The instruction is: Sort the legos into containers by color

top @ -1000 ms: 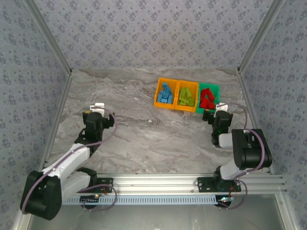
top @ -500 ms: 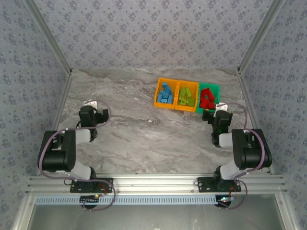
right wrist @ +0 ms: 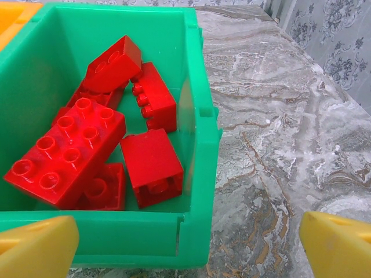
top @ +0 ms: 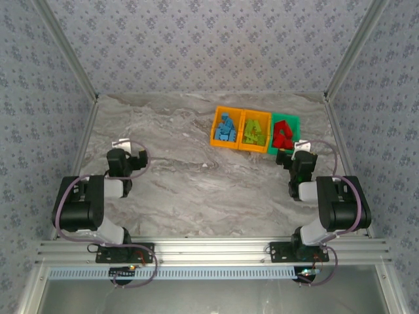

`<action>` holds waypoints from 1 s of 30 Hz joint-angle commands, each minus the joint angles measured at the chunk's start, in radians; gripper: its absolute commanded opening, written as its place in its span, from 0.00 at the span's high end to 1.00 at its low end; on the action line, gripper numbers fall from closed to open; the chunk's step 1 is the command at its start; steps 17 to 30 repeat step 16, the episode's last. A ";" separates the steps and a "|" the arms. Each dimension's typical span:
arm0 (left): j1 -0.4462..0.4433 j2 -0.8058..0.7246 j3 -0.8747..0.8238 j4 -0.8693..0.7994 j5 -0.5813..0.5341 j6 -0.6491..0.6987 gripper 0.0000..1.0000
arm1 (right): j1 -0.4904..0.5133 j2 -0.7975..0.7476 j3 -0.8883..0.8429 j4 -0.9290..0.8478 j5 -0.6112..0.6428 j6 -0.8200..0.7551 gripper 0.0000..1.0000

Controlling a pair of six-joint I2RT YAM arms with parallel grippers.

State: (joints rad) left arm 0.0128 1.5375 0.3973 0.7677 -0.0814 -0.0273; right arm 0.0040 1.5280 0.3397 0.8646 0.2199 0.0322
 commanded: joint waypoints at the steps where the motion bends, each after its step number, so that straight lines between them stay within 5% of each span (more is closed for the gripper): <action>1: -0.003 -0.005 0.021 0.036 0.023 0.004 0.01 | -0.007 -0.005 0.015 0.017 0.000 -0.017 0.00; 30: -0.002 -0.005 0.021 0.036 0.023 0.003 0.01 | -0.005 -0.005 0.016 0.013 -0.007 -0.022 0.00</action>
